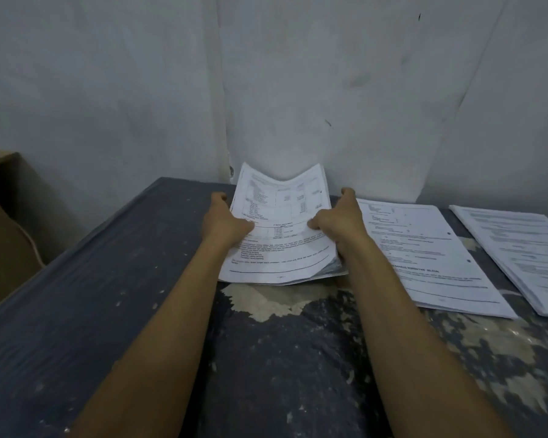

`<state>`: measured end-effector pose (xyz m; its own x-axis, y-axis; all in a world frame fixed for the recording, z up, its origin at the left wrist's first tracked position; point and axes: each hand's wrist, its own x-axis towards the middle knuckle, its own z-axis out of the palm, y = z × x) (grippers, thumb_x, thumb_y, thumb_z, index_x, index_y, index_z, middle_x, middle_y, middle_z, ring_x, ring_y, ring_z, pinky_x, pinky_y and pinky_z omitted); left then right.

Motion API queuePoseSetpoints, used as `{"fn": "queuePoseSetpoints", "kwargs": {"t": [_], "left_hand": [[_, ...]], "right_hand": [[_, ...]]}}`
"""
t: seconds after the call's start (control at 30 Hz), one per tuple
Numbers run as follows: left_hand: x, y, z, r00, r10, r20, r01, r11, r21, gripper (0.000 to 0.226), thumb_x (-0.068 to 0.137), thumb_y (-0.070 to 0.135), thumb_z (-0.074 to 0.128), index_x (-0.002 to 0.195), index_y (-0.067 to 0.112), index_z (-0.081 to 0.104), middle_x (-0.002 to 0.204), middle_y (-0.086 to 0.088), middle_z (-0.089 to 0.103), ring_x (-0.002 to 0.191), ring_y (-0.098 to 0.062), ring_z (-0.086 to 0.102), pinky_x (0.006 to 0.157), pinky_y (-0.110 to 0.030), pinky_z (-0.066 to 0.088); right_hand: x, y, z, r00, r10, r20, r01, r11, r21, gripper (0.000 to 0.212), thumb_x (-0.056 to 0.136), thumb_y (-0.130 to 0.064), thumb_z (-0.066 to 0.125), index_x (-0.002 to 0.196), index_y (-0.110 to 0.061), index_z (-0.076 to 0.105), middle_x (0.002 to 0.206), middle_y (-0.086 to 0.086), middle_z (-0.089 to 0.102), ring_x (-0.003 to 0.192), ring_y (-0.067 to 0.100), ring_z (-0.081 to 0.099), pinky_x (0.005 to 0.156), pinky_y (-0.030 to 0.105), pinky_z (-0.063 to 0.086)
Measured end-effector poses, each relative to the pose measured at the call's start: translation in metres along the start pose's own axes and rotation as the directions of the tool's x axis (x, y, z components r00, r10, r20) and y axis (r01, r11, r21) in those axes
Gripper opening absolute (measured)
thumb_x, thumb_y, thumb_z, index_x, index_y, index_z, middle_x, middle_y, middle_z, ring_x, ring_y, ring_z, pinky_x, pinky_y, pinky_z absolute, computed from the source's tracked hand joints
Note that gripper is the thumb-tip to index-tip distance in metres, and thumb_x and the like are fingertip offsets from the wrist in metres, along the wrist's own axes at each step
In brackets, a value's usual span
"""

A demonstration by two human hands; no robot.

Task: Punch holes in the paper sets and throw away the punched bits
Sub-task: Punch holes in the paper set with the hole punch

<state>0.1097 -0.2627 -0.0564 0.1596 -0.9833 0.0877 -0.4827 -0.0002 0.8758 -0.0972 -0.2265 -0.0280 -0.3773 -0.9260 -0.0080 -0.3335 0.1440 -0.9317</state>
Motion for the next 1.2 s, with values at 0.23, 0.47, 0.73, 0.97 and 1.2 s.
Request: {"fn": "queuePoseSetpoints", "kwargs": {"t": [0.23, 0.47, 0.73, 0.97, 1.2], "left_hand": [[-0.003, 0.036, -0.016, 0.952, 0.275, -0.137, -0.305, 0.9, -0.311, 0.03, 0.093, 0.014, 0.07, 0.112, 0.02, 0.049, 0.1, 0.017, 0.06, 0.083, 0.006, 0.06, 0.055, -0.004, 0.048], [-0.011, 0.064, -0.038, 0.891, 0.407, -0.2, -0.453, 0.82, -0.349, 0.027, 0.093, 0.023, 0.071, 0.11, 0.024, 0.05, 0.104, 0.017, 0.062, 0.085, 0.01, 0.062, 0.065, -0.006, 0.052], [-0.015, 0.067, -0.042, 0.909, 0.363, -0.207, -0.417, 0.778, -0.47, 0.017, 0.093, 0.029, 0.07, 0.104, 0.026, 0.056, 0.106, 0.008, 0.07, 0.09, -0.003, 0.071, 0.073, -0.024, 0.061], [-0.015, 0.061, -0.047, 0.914, 0.392, -0.105, -0.385, 0.756, -0.529, 0.037, 0.084, 0.02, 0.08, 0.118, 0.011, 0.068, 0.107, 0.0, 0.076, 0.094, -0.016, 0.075, 0.076, -0.032, 0.062], [-0.016, 0.065, -0.058, 0.878, 0.464, -0.119, -0.457, 0.735, -0.501, 0.037, 0.076, 0.018, 0.086, 0.11, 0.018, 0.071, 0.105, 0.004, 0.077, 0.094, -0.015, 0.074, 0.073, -0.029, 0.061]], "right_hand": [[-0.007, -0.029, -0.021, 0.965, -0.232, -0.125, 0.255, 0.938, 0.233, 0.036, 0.08, 0.002, 0.076, 0.103, -0.022, 0.064, 0.106, -0.004, 0.072, 0.089, 0.009, 0.069, 0.065, 0.016, 0.055], [-0.01, -0.037, -0.029, 0.931, -0.342, -0.128, 0.365, 0.88, 0.303, 0.031, 0.085, -0.006, 0.074, 0.11, -0.022, 0.062, 0.104, -0.009, 0.07, 0.092, 0.007, 0.068, 0.074, 0.021, 0.059], [-0.003, -0.03, -0.024, 0.953, -0.267, -0.142, 0.301, 0.888, 0.348, 0.02, 0.084, -0.022, 0.076, 0.1, -0.024, 0.062, 0.097, -0.01, 0.072, 0.09, 0.011, 0.07, 0.072, 0.029, 0.058], [-0.009, -0.031, -0.016, 0.967, -0.253, -0.004, 0.235, 0.892, 0.386, 0.027, 0.082, -0.014, 0.069, 0.108, -0.022, 0.069, 0.101, -0.008, 0.074, 0.096, 0.014, 0.068, 0.076, 0.029, 0.057], [-0.016, -0.039, -0.024, 0.936, -0.311, -0.166, 0.353, 0.834, 0.424, 0.047, 0.075, -0.011, 0.069, 0.117, -0.02, 0.052, 0.114, -0.002, 0.067, 0.102, 0.016, 0.067, 0.08, 0.035, 0.061]]}}
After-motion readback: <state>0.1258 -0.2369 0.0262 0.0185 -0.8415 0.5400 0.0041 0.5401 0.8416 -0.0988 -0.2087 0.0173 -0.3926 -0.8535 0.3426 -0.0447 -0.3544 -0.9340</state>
